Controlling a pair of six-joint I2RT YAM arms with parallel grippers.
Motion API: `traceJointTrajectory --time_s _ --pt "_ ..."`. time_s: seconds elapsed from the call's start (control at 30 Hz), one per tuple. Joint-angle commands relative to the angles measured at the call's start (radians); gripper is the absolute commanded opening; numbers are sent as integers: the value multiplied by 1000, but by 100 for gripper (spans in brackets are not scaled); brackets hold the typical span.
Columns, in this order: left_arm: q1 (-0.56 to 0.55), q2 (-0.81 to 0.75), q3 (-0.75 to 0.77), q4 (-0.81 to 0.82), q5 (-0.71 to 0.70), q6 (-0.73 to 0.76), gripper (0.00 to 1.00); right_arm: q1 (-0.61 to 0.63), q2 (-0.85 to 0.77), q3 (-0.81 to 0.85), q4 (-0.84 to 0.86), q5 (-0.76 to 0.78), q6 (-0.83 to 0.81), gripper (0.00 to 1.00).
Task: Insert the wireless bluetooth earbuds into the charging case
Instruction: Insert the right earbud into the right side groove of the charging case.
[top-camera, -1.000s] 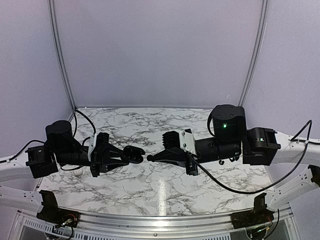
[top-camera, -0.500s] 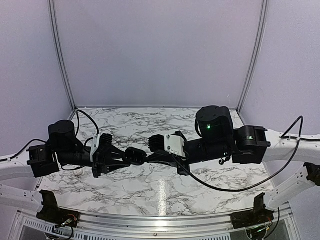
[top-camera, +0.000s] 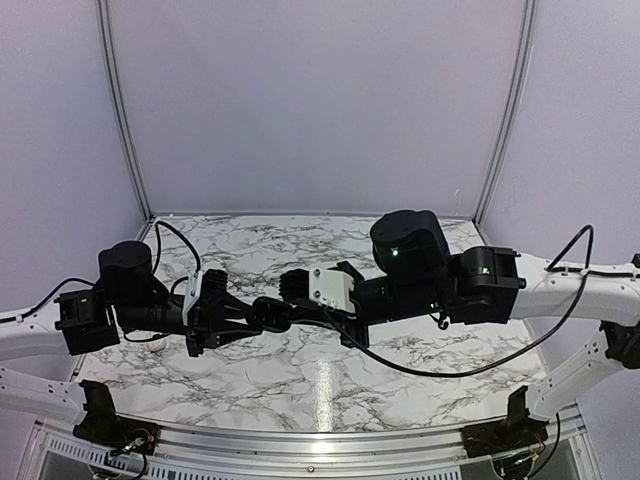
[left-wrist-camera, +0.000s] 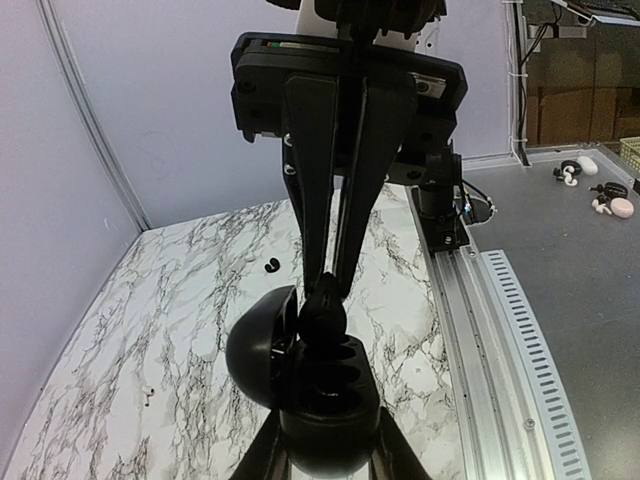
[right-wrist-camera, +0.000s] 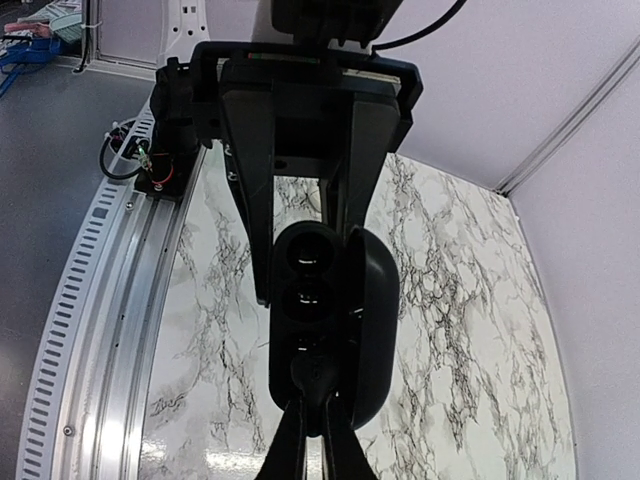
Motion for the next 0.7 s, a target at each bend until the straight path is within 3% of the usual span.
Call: traceJointTrajectory --time_s 0.0,0.67 --pt "-8 2 30 -8 -12 14 0 12 20 63 -35 23 16 0" --pt "-10 -25 21 22 -47 -12 0 18 68 82 -62 2 40 0"
